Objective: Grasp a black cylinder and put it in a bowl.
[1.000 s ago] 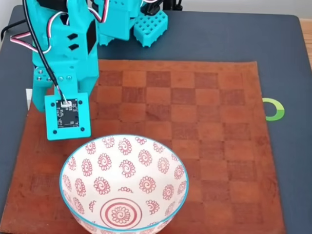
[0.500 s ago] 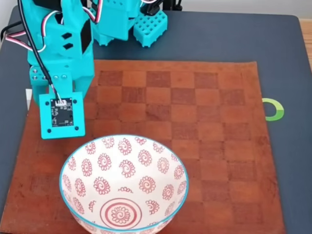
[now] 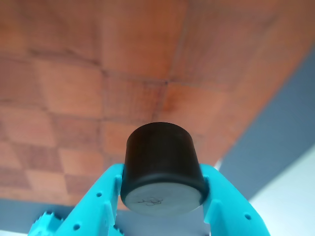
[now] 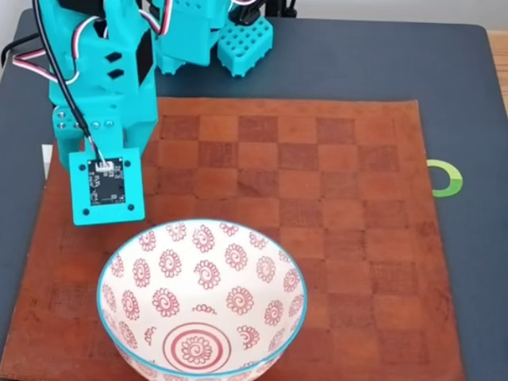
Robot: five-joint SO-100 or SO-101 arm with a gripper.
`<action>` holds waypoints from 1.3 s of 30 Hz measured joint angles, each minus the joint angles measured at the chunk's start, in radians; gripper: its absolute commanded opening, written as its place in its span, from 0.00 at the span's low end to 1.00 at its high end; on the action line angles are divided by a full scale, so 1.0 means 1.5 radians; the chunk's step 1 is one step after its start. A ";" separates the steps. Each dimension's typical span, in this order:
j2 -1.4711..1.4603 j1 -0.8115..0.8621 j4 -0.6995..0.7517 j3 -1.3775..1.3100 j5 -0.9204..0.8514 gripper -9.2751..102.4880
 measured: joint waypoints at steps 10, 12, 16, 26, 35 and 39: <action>0.103 -0.016 0.110 -0.118 0.000 0.19; 0.109 -0.033 0.110 -0.136 0.006 0.19; 0.110 -0.084 0.111 -0.198 0.025 0.19; 0.027 -0.191 0.111 -0.375 0.050 0.19; -0.114 -0.239 0.111 -0.534 0.052 0.19; -0.182 -0.246 0.111 -0.602 0.052 0.19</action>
